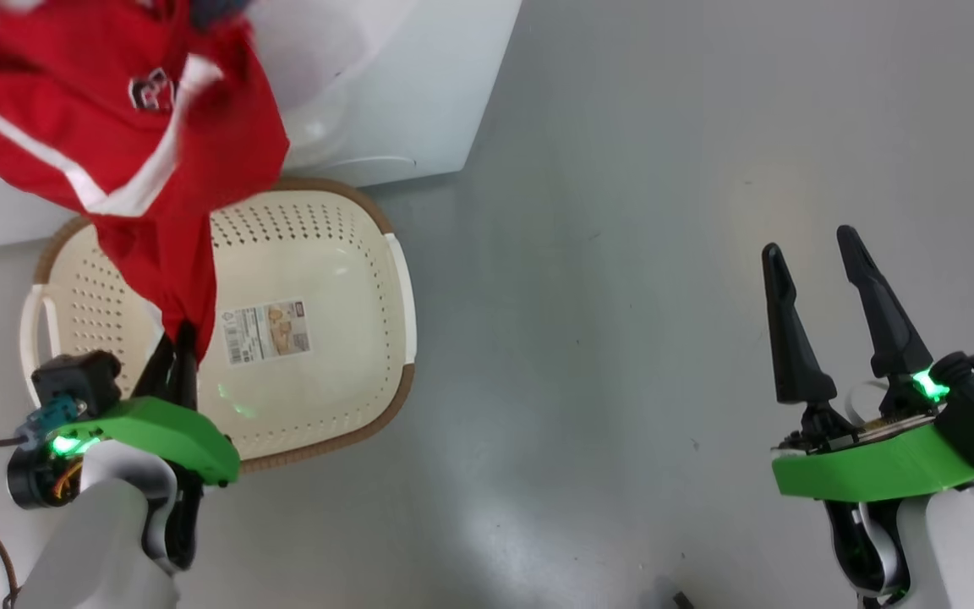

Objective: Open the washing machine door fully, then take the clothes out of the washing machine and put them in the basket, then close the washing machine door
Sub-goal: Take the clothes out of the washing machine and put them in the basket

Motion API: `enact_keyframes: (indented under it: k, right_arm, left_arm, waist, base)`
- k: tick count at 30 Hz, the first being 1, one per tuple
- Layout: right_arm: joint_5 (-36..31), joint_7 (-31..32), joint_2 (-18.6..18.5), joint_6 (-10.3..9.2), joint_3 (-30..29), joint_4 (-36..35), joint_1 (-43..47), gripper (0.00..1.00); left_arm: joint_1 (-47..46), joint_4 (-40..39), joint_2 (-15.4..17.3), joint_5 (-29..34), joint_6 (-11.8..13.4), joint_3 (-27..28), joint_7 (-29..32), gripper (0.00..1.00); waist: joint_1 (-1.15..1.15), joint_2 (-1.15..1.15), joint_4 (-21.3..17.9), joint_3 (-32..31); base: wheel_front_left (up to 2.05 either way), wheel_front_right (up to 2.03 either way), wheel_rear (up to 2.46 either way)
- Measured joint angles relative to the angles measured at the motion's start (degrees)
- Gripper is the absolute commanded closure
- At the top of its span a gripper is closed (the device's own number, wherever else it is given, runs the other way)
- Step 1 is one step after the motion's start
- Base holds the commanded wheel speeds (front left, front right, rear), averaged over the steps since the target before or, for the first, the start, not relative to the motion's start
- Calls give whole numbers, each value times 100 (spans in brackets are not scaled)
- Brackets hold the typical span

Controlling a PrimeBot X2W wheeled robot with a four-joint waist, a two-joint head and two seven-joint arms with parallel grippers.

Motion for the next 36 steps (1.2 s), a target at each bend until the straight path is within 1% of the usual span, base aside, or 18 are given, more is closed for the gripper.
enact_keyframes:
  k: [3, 10, 12, 18, 20, 30, 31, 32, 33, 36]
  right_arm:
    - [1, 0, 0, 0, 4, -13, -91, 0]
    - [10, 0, 0, 0, 27, -25, -189, 0]
    - [10, 0, -1, 0, 36, -27, -191, 0]
    - [10, 0, -1, 0, 82, -29, -302, 0]
    - [10, 0, -1, 0, 91, -34, -361, 0]
    - [11, 0, -2, 0, 142, -46, -401, 0]
    - [12, 0, -2, 0, 148, -46, -402, 0]
    - [14, 0, -2, 0, 155, -46, -403, 0]
    - [31, 0, -1, 0, 160, -45, -404, 0]
    - [44, 0, -2, 0, 164, -41, -406, 0]
  left_arm:
    - [-176, 283, -65, 41, -46, 37, 0, 100]
    - [-503, 706, -105, 140, -142, 170, -16, 100]
    - [-657, 1023, -164, 169, -190, 178, -18, 100]
    - [-862, 1538, -241, 227, -203, 180, -20, 100]
    - [-895, 1653, -249, 227, -245, 188, -24, 100]
    - [-1081, 2018, -260, 287, -264, 225, -24, 100]
    - [-1090, 2072, -260, 288, -274, 225, -24, 80]
    - [-1101, 2129, -260, 288, -288, 224, -24, 9]
    - [-1117, 2180, -260, 288, -288, 223, -24, 0]
    - [-1170, 2262, -257, 348, -288, 204, -22, 0]
  waist:
    - [0, 0, -20, 108]
    - [0, 0, -45, 321]
    - [0, 0, -55, 417]
    - [0, 0, -91, 583]
    - [0, 0, -108, 632]
    - [0, 0, -165, 792]
    - [0, 0, -167, 797]
    - [0, 0, -169, 801]
    - [0, 0, -170, 803]
    - [0, 0, -166, 798]
  base:
    - [0, 0, 0]
    - [0, 0, 0]
    - [0, 0, 0]
    - [0, 0, 0]
    - [0, 0, 0]
    - [0, 0, 0]
    - [0, 0, 0]
    - [0, 0, 0]
    - [0, 0, 0]
    - [0, 0, 0]
